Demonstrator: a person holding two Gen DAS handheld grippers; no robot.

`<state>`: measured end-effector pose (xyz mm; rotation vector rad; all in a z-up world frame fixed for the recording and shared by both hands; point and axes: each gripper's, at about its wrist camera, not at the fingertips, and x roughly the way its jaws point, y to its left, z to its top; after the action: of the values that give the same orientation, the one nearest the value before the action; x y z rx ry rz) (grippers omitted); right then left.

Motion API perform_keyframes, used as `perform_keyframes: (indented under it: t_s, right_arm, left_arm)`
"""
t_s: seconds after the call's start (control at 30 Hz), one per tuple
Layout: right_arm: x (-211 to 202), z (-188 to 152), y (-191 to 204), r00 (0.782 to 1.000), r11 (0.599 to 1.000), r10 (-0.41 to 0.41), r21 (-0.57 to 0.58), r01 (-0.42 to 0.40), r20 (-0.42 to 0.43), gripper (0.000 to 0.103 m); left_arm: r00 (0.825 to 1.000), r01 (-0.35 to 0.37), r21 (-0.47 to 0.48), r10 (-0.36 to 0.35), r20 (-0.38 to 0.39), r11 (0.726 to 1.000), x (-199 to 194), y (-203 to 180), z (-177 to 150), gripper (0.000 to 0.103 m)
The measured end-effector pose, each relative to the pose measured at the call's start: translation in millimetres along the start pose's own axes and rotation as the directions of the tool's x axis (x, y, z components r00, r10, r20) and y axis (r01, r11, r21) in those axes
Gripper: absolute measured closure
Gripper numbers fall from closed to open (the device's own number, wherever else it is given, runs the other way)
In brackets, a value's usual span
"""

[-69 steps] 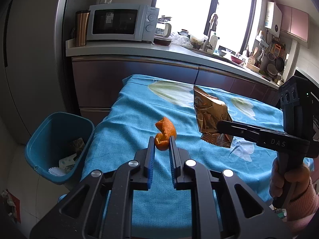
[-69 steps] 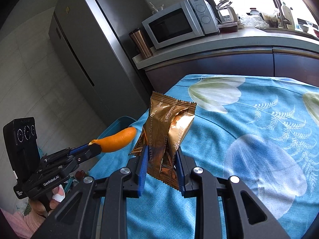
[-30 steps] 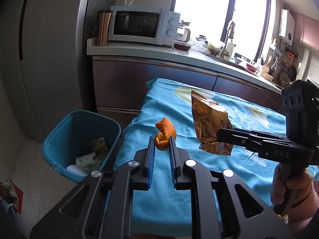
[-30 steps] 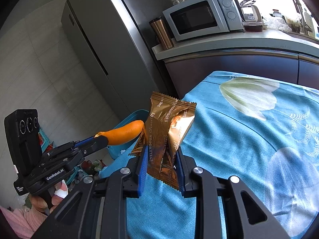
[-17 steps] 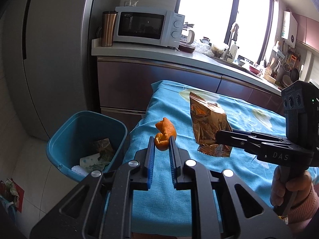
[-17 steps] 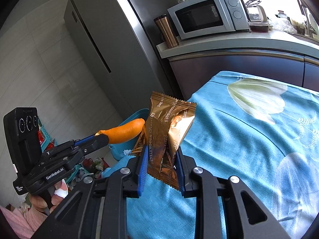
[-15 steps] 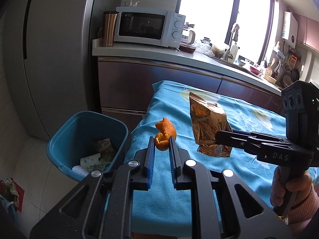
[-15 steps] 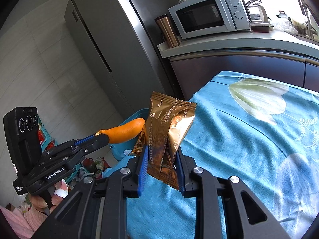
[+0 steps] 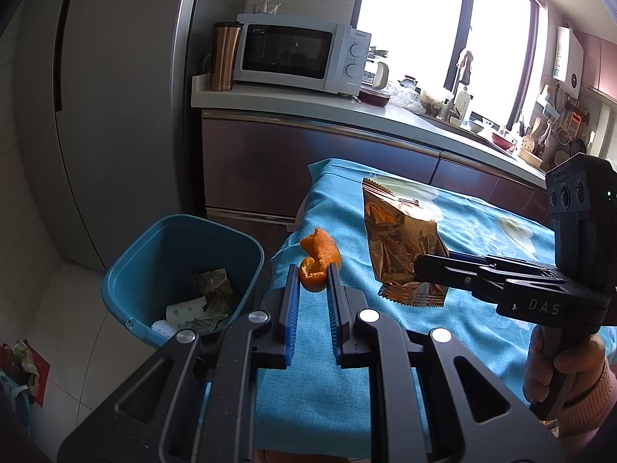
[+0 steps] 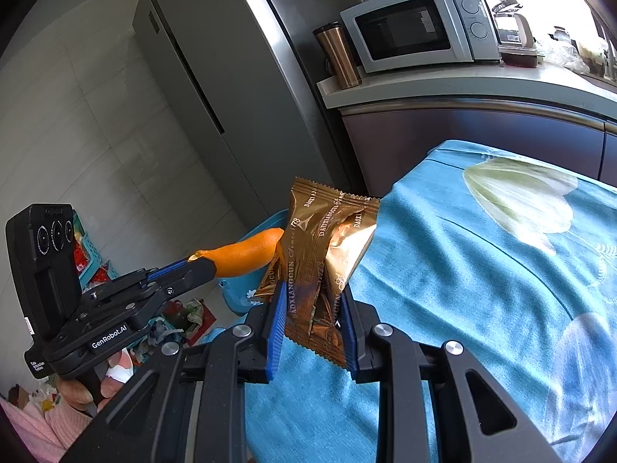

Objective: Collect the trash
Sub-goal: 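Carry the orange peel and gold wrapper over to the teal bin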

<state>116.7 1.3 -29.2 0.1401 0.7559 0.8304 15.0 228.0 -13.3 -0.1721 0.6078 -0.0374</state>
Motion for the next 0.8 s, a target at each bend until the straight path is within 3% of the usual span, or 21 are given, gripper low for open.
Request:
perform_keyframes:
  t_s: [0.8]
  right_arm:
    - [20.4,6.6,13.9,1.000,0.999,0.016,-0.028,-0.017,-0.020,0.079]
  left_arm:
    - [0.999,-0.038,-0.017,0.038,0.010,0.999,-2.5,15.1,1.2,0.089]
